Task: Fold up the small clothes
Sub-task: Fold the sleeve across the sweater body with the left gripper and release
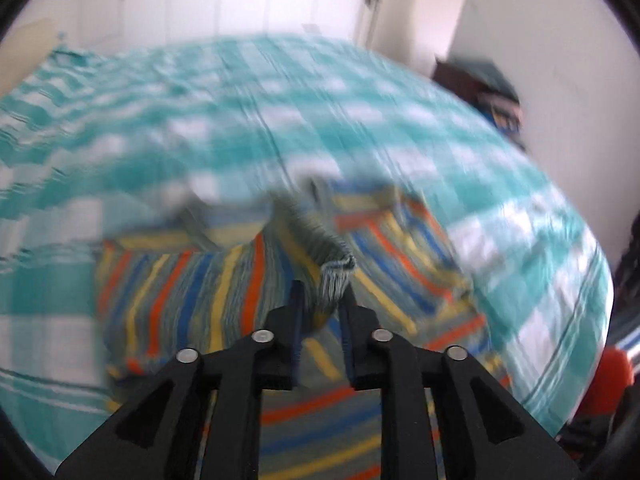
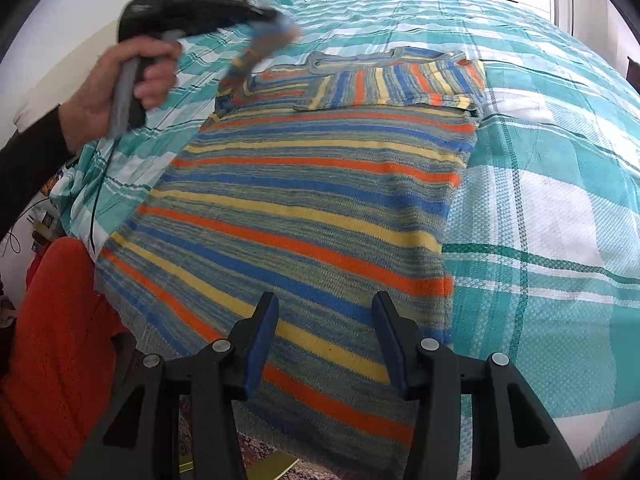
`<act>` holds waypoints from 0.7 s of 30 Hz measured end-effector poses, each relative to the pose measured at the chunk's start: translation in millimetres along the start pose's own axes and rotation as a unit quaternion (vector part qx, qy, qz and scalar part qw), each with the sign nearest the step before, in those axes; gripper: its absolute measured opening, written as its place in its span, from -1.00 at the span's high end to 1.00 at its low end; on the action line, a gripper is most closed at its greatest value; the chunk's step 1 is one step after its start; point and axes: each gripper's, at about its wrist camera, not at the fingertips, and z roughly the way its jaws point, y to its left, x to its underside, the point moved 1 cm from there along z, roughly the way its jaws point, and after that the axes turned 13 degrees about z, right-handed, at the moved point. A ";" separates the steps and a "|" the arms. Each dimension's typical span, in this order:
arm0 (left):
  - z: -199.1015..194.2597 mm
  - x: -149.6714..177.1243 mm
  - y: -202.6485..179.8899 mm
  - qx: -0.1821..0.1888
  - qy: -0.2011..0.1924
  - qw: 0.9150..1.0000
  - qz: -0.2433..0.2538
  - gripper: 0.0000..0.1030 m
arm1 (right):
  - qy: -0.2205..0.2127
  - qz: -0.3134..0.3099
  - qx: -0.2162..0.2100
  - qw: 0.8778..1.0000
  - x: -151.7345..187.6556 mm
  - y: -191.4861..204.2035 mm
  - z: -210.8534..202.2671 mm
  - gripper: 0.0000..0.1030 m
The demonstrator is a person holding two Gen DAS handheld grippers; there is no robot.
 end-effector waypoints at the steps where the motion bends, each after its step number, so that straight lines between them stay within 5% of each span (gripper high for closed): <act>1: 10.8 9.9 -3.8 0.006 0.015 1.000 -0.004 0.47 | -0.002 0.004 -0.002 1.000 -0.7 -1.7 -1.6 0.05; 5: -0.2 75.9 5.3 0.046 0.044 0.995 -0.076 0.29 | -0.005 0.020 -0.008 1.000 -1.3 -8.9 -4.9 0.04; 11: -59.0 126.3 104.6 -0.032 0.039 0.987 -0.152 0.00 | 0.002 0.031 -0.013 0.999 -4.1 -12.4 2.0 0.03; 14: -57.3 126.9 137.0 -0.046 0.066 0.987 -0.137 -0.02 | 0.008 0.025 -0.008 1.000 -3.8 -9.3 7.3 0.03; 21: -5.5 106.4 136.3 -0.109 0.095 0.989 -0.036 -0.02 | 0.009 0.018 0.002 1.000 -0.5 -6.9 8.9 0.01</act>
